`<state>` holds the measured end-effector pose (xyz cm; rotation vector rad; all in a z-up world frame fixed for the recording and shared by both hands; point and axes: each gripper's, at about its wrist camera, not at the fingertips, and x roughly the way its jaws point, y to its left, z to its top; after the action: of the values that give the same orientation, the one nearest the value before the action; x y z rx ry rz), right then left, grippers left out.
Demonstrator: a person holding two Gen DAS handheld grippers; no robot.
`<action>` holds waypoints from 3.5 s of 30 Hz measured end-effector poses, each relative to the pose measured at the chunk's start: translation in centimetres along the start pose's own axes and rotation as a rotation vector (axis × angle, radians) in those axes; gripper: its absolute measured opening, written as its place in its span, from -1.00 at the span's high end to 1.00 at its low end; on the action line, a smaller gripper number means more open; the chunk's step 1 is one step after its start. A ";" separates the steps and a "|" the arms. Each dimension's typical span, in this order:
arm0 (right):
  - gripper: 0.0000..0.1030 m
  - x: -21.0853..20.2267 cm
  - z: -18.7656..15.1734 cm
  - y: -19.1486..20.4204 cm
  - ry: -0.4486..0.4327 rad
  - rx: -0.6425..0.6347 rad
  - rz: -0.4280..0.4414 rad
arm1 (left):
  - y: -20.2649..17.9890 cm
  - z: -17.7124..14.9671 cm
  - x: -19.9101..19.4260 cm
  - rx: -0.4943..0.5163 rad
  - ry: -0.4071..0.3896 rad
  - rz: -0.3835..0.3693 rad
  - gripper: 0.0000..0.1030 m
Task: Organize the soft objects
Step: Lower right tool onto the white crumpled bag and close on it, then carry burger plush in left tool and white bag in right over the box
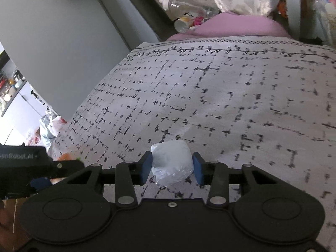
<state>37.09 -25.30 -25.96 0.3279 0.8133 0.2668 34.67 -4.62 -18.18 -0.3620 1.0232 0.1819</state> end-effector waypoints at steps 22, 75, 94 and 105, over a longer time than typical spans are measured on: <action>0.21 -12.6 -0.1 2.2 -0.174 0.043 -0.008 | 3.2 -2.7 -10.0 -0.012 -0.084 -0.074 0.01; 0.21 -20.2 -4.9 17.4 -0.196 -0.172 0.113 | 17.0 -5.0 -20.2 -0.117 -0.184 -0.111 0.01; 0.21 -15.3 -7.1 23.3 -0.086 -0.260 0.124 | 22.8 -3.8 -16.6 -0.209 -0.124 -0.114 0.01; 0.21 -13.2 -6.1 22.9 -0.057 -0.180 0.171 | 25.5 -3.7 -15.6 -0.230 -0.102 -0.082 0.01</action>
<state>21.42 -7.85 -12.25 0.2351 0.6997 0.4859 15.69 17.86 -11.81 -0.5966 0.8872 0.2424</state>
